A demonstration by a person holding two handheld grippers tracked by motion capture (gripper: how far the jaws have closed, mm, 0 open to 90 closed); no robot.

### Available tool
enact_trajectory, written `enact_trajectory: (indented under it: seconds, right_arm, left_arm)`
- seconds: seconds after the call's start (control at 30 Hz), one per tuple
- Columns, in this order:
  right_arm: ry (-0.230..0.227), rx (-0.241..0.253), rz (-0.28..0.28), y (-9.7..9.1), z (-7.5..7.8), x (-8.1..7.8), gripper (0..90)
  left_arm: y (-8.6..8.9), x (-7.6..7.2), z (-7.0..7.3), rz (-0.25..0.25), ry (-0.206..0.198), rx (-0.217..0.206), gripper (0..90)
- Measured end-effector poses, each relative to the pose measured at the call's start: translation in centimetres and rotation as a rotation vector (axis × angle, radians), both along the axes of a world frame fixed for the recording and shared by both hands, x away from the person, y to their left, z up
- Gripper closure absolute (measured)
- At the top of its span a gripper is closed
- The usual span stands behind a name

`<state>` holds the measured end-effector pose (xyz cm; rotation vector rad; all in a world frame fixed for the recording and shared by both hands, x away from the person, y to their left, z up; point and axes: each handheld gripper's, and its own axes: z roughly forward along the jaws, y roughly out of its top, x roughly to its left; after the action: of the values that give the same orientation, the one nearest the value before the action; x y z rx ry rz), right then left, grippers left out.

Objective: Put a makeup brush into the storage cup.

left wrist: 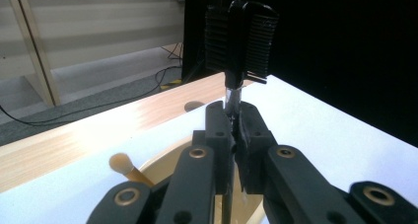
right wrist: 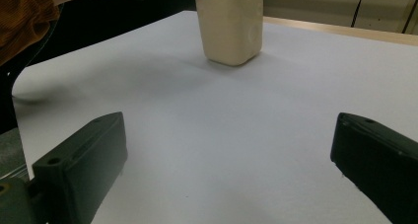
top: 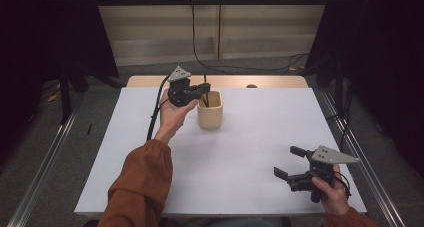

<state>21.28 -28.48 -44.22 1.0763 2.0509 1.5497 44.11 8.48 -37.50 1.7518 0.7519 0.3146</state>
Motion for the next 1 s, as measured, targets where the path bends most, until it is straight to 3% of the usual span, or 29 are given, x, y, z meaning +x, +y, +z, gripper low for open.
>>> enact_trajectory:
  seconds: [0.63, 1.0]
  right_arm:
    - [0.0, 0.001, 0.0, 0.0, 0.0, 0.0, 0.2]
    - [-0.003, 0.0, 0.001, 0.0, 0.0, 0.0, 0.2]
  left_arm:
    - [-0.1, -0.1, -1.5, -0.006, 0.008, 0.009, 84.2]
    - [-0.2, -0.1, -1.9, 0.023, -0.003, 0.006, 53.3]
